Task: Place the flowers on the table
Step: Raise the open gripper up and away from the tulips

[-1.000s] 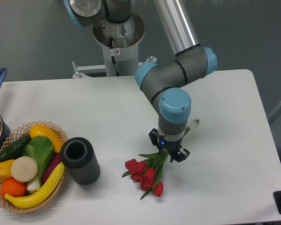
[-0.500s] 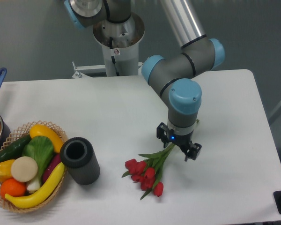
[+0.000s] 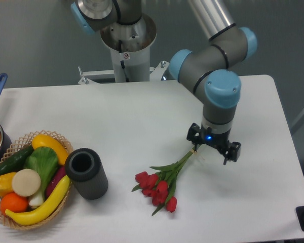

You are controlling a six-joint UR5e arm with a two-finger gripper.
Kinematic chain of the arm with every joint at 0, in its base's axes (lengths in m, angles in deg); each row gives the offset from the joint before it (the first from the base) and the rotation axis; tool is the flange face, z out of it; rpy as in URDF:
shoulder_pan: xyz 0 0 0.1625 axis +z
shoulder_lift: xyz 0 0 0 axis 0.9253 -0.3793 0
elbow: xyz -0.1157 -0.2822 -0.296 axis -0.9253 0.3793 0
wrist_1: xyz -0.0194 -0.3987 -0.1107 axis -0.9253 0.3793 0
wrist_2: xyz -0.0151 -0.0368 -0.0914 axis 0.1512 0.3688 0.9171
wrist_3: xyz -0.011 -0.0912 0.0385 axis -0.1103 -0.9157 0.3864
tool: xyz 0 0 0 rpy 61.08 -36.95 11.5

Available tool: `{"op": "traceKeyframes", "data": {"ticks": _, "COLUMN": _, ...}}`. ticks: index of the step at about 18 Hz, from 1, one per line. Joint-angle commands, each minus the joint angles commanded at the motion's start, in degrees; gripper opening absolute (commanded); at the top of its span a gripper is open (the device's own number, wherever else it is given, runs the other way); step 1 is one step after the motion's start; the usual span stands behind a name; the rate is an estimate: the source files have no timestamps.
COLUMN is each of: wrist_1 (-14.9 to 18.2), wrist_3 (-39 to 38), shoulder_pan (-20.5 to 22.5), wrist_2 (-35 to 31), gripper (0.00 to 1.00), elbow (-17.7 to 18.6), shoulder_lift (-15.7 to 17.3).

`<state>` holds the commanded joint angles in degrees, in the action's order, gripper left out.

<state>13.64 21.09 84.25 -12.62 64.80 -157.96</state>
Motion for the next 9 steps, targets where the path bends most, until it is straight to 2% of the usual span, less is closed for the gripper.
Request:
{"op": "traceKeyframes", "data": {"ticks": 4, "wrist_1": 0.4, "wrist_3": 6.4, "shoulder_pan": 0.1, "wrist_2": -0.4, "gripper": 1.0, "elbow": -0.5, "shoulder_lift": 0.2}}
{"op": "traceKeyframes", "data": {"ticks": 9, "wrist_1": 0.4, "wrist_3": 6.5, "shoulder_pan": 0.0, "wrist_2": -0.4, "gripper": 1.0, "elbow": -0.2, "shoulder_lift": 0.5}}
